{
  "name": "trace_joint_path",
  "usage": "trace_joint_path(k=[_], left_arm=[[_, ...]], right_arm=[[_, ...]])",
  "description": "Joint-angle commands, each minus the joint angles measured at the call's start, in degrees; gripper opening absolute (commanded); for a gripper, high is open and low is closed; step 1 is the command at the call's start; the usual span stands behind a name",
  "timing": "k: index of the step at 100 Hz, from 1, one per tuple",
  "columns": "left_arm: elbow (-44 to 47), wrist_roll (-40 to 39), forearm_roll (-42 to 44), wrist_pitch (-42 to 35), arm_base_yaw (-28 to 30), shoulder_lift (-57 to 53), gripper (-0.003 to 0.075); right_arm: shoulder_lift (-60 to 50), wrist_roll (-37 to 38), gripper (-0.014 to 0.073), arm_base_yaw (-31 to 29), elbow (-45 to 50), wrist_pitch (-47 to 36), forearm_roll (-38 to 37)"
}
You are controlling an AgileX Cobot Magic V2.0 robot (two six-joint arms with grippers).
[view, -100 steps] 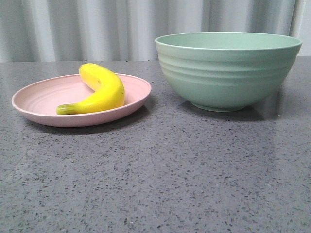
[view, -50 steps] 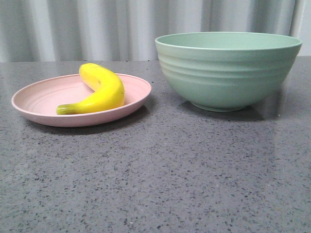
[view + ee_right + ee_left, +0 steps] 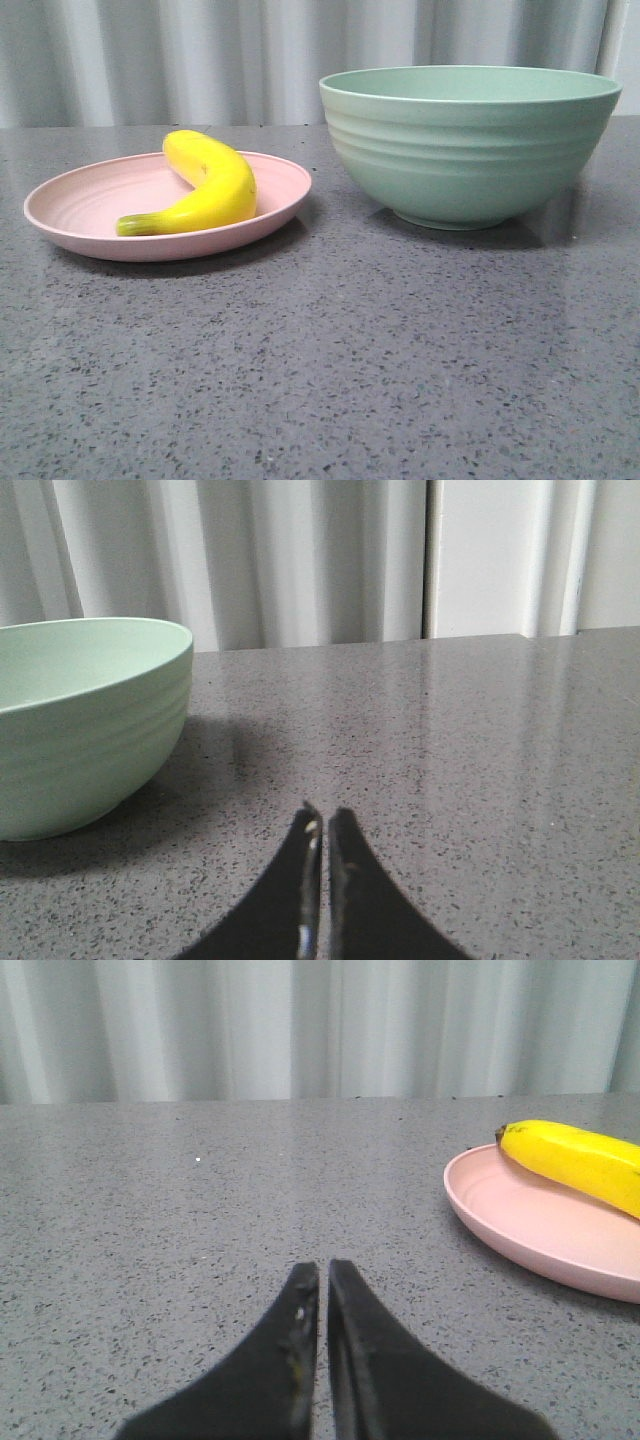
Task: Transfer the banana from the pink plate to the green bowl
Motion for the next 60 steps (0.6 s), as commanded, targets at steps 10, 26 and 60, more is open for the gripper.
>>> trace_joint_path(k=[10,26,60], left_arm=[[0.20,-0.45,-0.61,-5.42,0.02,-1.85,-0.0019],[-2.59,-0.45,-0.44,-2.73,0.02,-1.85,-0.0019],[-9.42,-0.45,-0.05,-1.31,0.02,0.73,-0.0019]], right_arm=[[-1.08,-0.48,-0.0079,-0.27,-0.12,-3.16,-0.41],[-1.08,-0.85,-0.0079,-0.27,-3.74,1.72,-1.32],[3.65,-0.85,-0.0079,-0.27,-10.41,10.78,-1.20]])
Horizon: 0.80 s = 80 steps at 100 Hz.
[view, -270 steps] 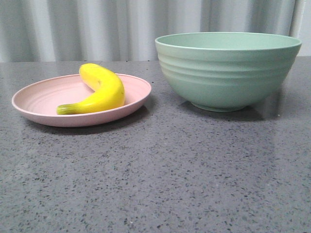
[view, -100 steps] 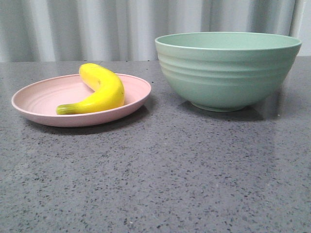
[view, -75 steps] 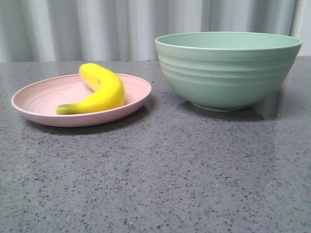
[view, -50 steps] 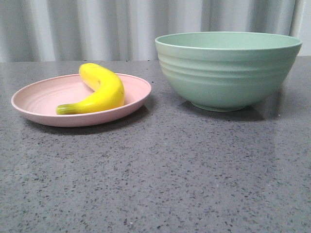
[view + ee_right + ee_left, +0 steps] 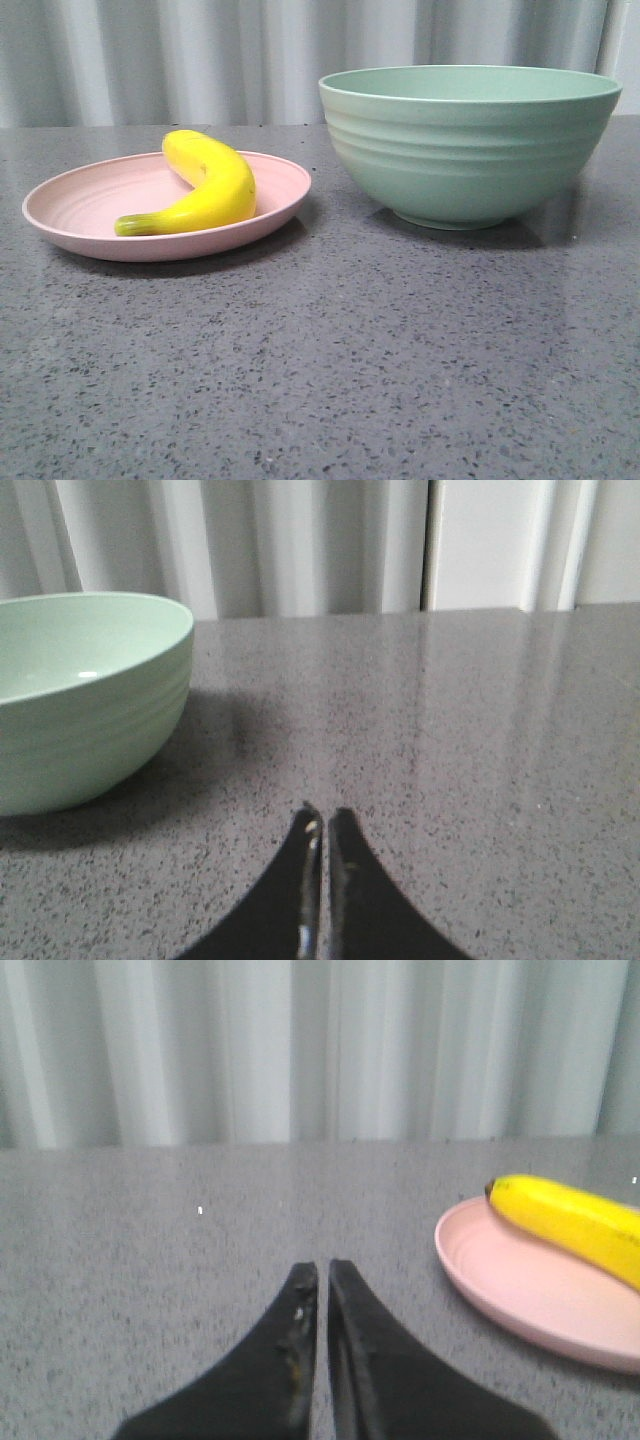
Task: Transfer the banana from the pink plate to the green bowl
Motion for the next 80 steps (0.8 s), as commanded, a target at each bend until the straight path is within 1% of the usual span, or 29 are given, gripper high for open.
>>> trace_joint_path(k=[1,23,37,48,57,61,64,68,69,71,72,76,80], left_arm=[[-3.53,-0.45,-0.16,-4.05,0.02,1.13,-0.0019],[-9.37,-0.45,-0.16,-3.64,0.02,8.16,-0.0019],[-12.51,-0.45,-0.16,-3.48,0.02,13.43,-0.0019],[-14.08,-0.45,-0.16,-4.74,0.02,17.21,-0.0018],[-14.30,-0.45,-0.28,-5.51,0.02,19.32,-0.0008],[-14.30,-0.45,-0.60,-5.59,0.02,19.70,0.0029],[-14.30,-0.45,-0.60,-5.75,0.02,19.97,0.0073],[-14.30,-0.45,-0.60,-6.20,0.02,20.11,0.0161],[-14.30,-0.45,-0.60,-6.56,0.02,20.11,0.0195],[-14.30,-0.45,-0.60,-7.21,0.02,20.11,0.0229],[-14.30,-0.45,-0.60,-7.47,0.02,20.11,0.0263],[-14.30,-0.45,-0.60,-8.88,0.02,20.11,0.0360],[-14.30,-0.45,-0.93,-9.98,0.02,20.11,0.0422]], right_arm=[[3.43,-0.62,-0.0079,-0.27,-3.61,-1.14,-0.57],[11.41,-0.62,-0.0079,-0.27,-9.75,0.63,-0.03],[15.91,-0.62,-0.0079,-0.27,-14.10,3.62,0.27],[19.09,-0.62,-0.0079,-0.27,-16.27,7.23,1.13],[19.96,-0.62,-0.0079,-0.27,-16.83,6.99,2.79],[19.96,-0.62,-0.0080,-0.27,-16.83,7.42,2.80],[19.96,-0.62,-0.0079,-0.27,-16.83,8.05,2.80],[19.96,-0.62,-0.0079,-0.27,-16.83,8.91,2.80],[19.96,-0.62,-0.0079,-0.27,-16.83,9.01,2.80],[19.96,-0.62,-0.0079,-0.27,-16.83,9.33,2.80],[19.96,-0.62,-0.0079,-0.27,-16.83,9.45,2.80],[19.96,-0.62,-0.0079,-0.27,-16.83,9.55,2.80],[19.96,-0.62,-0.0079,-0.27,-16.83,9.55,2.80]])
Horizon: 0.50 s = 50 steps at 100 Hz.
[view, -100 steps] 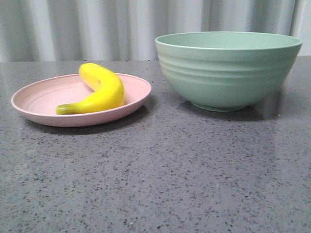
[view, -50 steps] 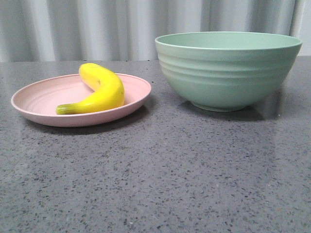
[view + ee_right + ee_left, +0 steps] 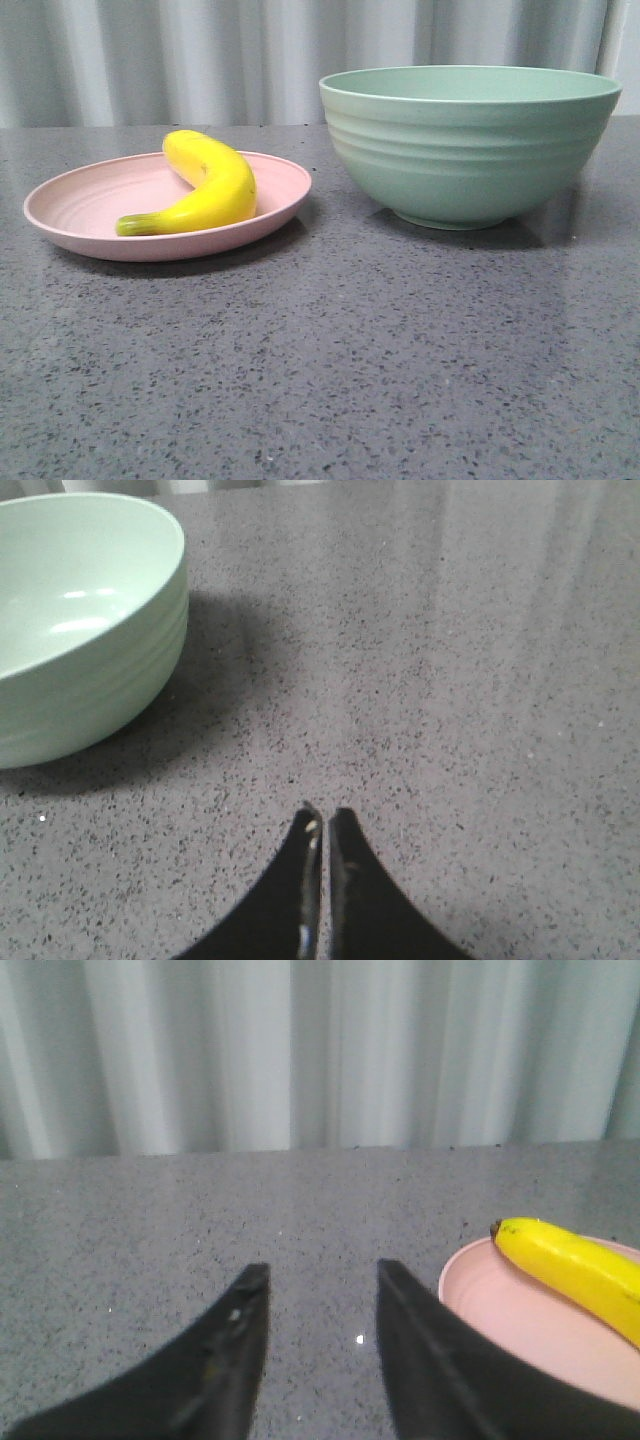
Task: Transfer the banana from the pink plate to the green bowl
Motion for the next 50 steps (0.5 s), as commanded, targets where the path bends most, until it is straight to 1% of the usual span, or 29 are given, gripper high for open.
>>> trace_joint_path(k=[1,4,8,16,30,40,50], left_arm=[[-2.13,-0.45,-0.97,-7.82,0.02,0.90,0.0442],[-2.13,-0.45,-1.69,-8.65,0.02,0.90,0.0469],[-2.13,-0.45,-2.56,-9.40,0.02,0.90,0.0481],[-2.70,-0.45,-2.80,-8.82,0.02,1.29,0.0467],[-6.29,-0.45,-2.83,-3.37,-0.64,4.41,0.0456],[-9.55,-0.45,-3.05,0.12,-3.28,8.45,0.0456],[-13.04,-0.45,-3.05,2.89,-8.21,13.16,0.0456]], right_arm=[[1.04,-0.53,-0.0079,-0.27,-2.13,-3.18,0.29],[1.04,-0.53,-0.0079,-0.27,-2.13,-2.88,0.29],[1.04,-0.53,-0.0080,-0.27,-2.13,-2.35,0.29],[1.04,-0.53,-0.0079,-0.27,-2.13,-1.61,0.29],[1.04,-0.53,-0.0080,-0.27,-2.13,-1.61,0.29],[1.04,-0.53,-0.0079,-0.27,-2.13,-1.82,0.29],[1.04,-0.53,-0.0079,-0.27,-2.13,-1.95,0.29]])
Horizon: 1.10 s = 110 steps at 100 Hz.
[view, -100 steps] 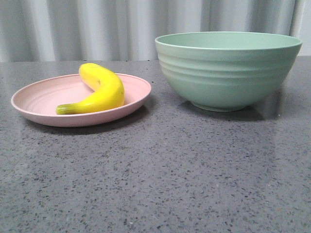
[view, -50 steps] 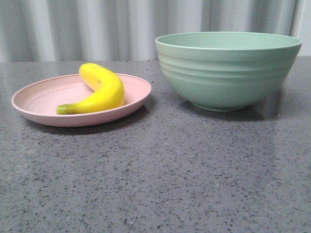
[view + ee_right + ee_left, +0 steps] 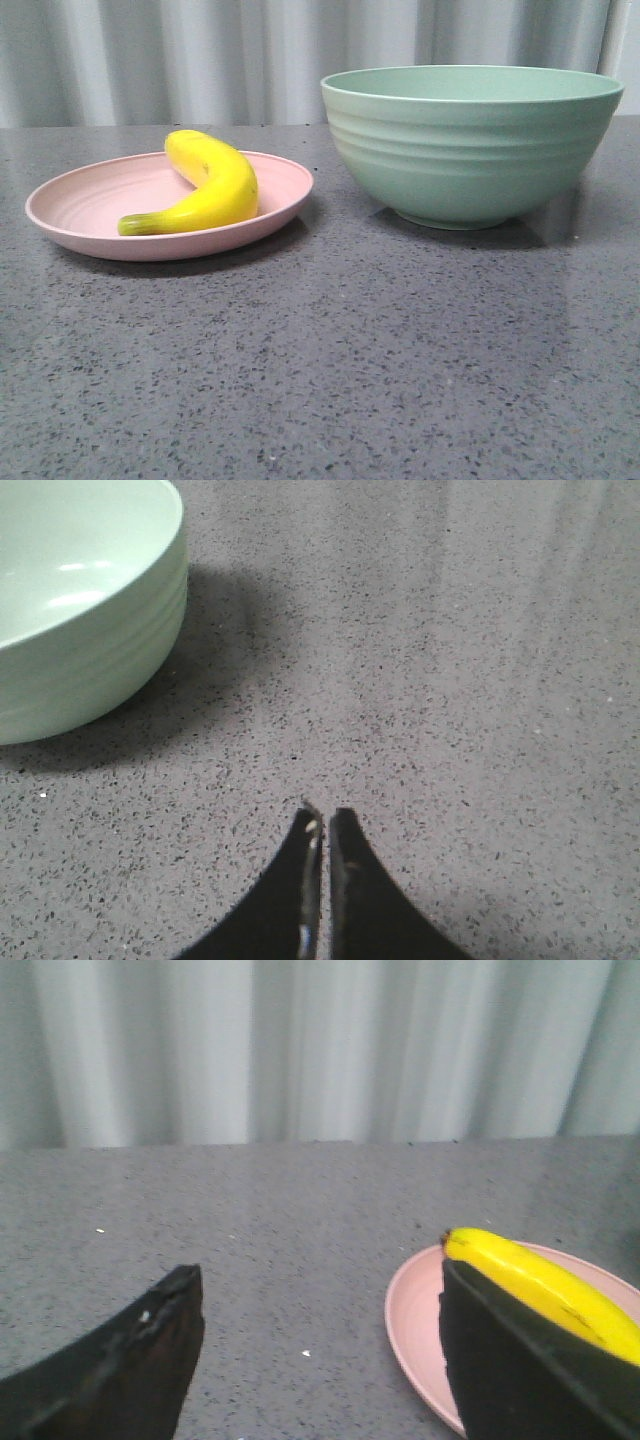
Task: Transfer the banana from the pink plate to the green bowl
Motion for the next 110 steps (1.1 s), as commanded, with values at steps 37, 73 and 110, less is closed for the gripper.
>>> trace_joint_path(k=[37,73,110], left_arm=[[-15.41,-0.45,-3.61,1.41,-21.73,23.68,0.0457],[-26.24,-0.45,-12.54,10.80,-24.06,42.32,0.0456],[-32.18,-0.45,-13.33,14.76,-24.10,53.11,0.0456]], right_arm=[[1.04,-0.41,-0.0080,-0.27,-2.13,-3.91,-0.04],[1.04,-0.41,-0.0080,-0.27,-2.13,-3.91,-0.04],[1.04,-0.41,-0.0080,-0.27,-2.13,-3.96,-0.04]])
